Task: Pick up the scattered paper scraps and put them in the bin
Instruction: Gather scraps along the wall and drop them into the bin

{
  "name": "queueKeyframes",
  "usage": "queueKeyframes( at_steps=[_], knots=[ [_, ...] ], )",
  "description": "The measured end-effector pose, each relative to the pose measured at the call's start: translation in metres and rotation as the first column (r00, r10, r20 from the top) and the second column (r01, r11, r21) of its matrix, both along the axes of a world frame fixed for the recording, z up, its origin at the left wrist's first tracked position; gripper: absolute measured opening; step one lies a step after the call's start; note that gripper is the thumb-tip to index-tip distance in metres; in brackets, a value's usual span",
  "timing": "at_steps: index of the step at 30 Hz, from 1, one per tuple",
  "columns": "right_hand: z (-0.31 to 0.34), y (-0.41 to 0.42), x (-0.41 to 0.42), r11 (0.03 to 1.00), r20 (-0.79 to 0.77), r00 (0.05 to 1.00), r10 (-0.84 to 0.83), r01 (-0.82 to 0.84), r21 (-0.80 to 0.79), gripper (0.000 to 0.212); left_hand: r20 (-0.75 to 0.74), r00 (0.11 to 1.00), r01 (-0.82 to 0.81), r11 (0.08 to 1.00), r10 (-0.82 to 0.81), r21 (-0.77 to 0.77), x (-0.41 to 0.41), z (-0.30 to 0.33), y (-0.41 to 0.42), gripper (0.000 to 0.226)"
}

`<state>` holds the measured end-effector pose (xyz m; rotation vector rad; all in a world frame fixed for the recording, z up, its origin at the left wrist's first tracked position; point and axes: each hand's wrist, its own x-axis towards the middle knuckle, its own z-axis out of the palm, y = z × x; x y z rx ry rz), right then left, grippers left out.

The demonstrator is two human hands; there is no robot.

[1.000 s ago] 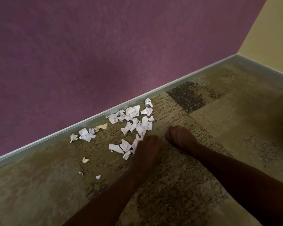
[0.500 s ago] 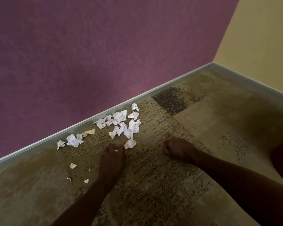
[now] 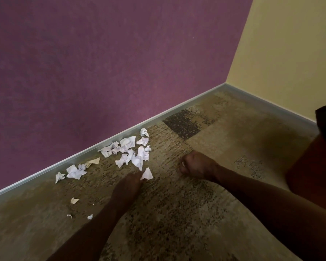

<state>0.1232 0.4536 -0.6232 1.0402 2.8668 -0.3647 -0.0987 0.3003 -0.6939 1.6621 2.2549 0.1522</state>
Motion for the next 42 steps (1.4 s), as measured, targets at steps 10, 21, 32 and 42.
queueKeyframes(
  at_steps=[10,21,32,42],
  knots=[
    [0.039,-0.001,0.033,0.995,-0.074,0.993,-0.092,0.095,0.030,0.026,0.071,0.997,-0.019,0.983,0.007,0.180,0.018,0.014,0.005,0.044],
    [0.109,0.011,0.079,0.932,-0.385,0.855,-0.347,0.360,-0.041,0.053,0.282,0.938,0.035,0.863,-0.202,0.505,0.120,0.115,0.084,0.016],
    [0.183,0.012,0.147,0.829,-0.618,0.581,-0.530,0.507,-0.235,0.052,0.266,0.843,0.196,0.727,-0.468,0.658,0.227,0.204,0.130,0.018],
    [0.249,-0.003,0.265,0.426,-0.841,0.050,-0.538,0.877,-0.221,0.050,0.711,0.579,-0.060,0.849,-0.399,0.525,0.374,0.288,0.160,0.031]
  ],
)
